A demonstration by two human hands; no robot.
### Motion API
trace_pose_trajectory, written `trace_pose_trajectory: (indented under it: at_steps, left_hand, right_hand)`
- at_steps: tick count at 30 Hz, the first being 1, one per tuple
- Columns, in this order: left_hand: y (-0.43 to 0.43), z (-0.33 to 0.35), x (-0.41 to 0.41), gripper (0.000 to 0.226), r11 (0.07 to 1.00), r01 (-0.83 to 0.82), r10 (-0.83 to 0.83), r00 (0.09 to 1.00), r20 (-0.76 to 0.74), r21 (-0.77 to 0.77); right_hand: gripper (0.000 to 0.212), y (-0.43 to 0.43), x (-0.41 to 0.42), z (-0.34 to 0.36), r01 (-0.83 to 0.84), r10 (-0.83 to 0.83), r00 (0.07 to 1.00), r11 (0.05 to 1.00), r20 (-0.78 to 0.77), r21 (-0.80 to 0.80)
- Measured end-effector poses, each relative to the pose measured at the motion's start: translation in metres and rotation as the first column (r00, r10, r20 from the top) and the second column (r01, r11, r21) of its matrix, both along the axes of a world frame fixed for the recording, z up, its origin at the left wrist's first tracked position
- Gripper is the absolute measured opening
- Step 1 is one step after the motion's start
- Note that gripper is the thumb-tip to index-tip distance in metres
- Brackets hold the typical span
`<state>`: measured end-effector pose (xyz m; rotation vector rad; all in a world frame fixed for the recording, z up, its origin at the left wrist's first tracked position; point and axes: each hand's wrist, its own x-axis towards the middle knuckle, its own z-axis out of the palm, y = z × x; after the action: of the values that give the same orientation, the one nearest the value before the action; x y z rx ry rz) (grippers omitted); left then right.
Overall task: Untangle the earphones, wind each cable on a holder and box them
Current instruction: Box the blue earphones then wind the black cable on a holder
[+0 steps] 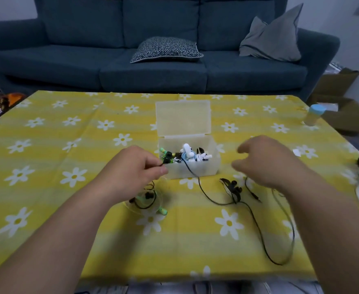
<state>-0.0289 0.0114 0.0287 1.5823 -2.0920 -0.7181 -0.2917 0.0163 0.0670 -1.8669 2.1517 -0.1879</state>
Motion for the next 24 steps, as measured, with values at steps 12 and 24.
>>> trace_pose_trajectory:
  at_steps: [12, 24]
  left_hand:
    - [0.005, -0.001, -0.007, 0.012, 0.997, -0.015, 0.017, 1.0, -0.024, 0.079]
    - [0.003, -0.002, 0.004, 0.012, 0.985, -0.121, 0.122, 0.992, -0.005, 0.123]
  right_hand:
    - [0.04, 0.01, 0.056, 0.017, 0.001, 0.169, 0.437, 0.982, 0.883, -0.188]
    - [0.038, 0.005, 0.014, 0.042, 0.36, 0.063, -0.02, 0.932, 0.998, -0.052]
